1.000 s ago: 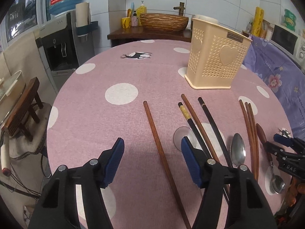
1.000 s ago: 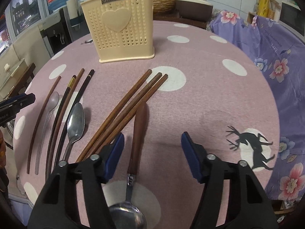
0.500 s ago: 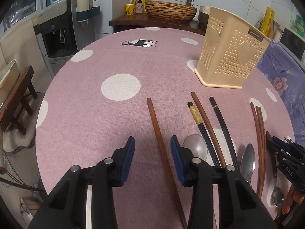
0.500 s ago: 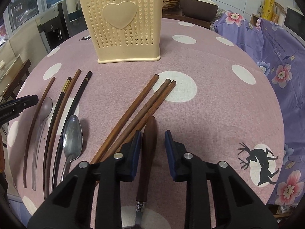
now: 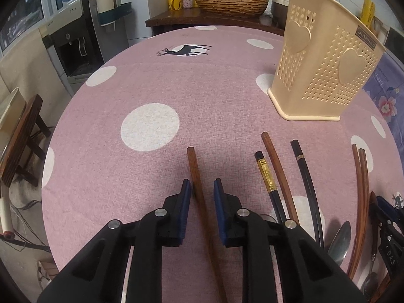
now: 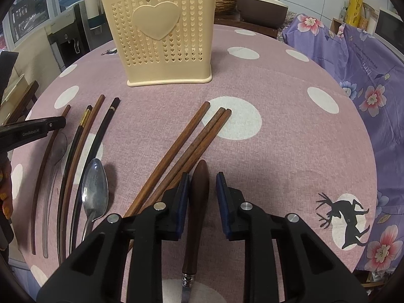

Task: Organize utensils
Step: 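Grasp a wooden chopstick with the left tool while the right tool grasps the wooden-handled spoon, then carry the chopstick with the left tool into the beige basket while the right tool drops the spoon in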

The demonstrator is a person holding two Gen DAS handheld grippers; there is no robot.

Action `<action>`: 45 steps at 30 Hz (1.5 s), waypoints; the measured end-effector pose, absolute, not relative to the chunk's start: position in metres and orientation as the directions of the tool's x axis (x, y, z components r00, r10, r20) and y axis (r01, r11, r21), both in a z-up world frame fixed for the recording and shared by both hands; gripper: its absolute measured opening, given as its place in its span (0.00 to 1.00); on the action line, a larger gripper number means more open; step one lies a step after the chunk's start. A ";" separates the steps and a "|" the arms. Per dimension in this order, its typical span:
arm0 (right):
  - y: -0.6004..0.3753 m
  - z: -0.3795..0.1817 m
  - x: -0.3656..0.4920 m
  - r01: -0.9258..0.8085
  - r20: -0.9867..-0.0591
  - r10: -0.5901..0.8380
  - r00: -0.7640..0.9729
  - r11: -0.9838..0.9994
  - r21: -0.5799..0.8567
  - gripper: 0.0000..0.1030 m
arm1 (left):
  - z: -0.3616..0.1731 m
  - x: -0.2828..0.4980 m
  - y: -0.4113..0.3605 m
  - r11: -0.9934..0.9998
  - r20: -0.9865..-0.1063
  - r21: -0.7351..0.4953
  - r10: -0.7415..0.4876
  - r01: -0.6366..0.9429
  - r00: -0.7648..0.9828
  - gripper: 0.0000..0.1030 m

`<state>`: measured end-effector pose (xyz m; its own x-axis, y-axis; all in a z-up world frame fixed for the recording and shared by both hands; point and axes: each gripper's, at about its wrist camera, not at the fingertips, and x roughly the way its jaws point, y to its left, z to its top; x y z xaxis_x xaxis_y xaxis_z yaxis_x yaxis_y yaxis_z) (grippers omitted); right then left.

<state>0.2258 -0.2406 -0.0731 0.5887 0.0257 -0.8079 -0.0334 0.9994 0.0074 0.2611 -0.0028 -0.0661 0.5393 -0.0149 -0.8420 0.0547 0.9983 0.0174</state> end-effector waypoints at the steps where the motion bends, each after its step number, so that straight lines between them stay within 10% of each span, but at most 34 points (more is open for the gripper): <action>1: -0.241 -0.073 0.226 -0.033 -0.808 0.027 0.589 0.999 0.009 0.21 | -0.066 0.260 -0.003 0.998 -0.841 0.022 -0.010 0.052 0.542 0.14; 17: -0.250 -0.070 0.228 -0.030 -0.800 0.078 0.594 0.997 0.075 0.16 | -0.063 0.262 -0.006 0.998 -0.834 -0.029 -0.060 0.064 0.549 0.08; 45: -0.300 0.046 0.184 -0.063 -0.590 0.154 0.793 0.983 0.171 0.16 | 0.079 0.218 0.016 0.992 -0.526 -0.087 -0.127 0.095 0.841 0.08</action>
<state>0.1840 -0.3004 0.0464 0.7930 0.1538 -0.5895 -0.0634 0.9832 0.1712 0.2180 0.0158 0.0789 0.8408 -0.1270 -0.5263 0.0951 0.9916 -0.0873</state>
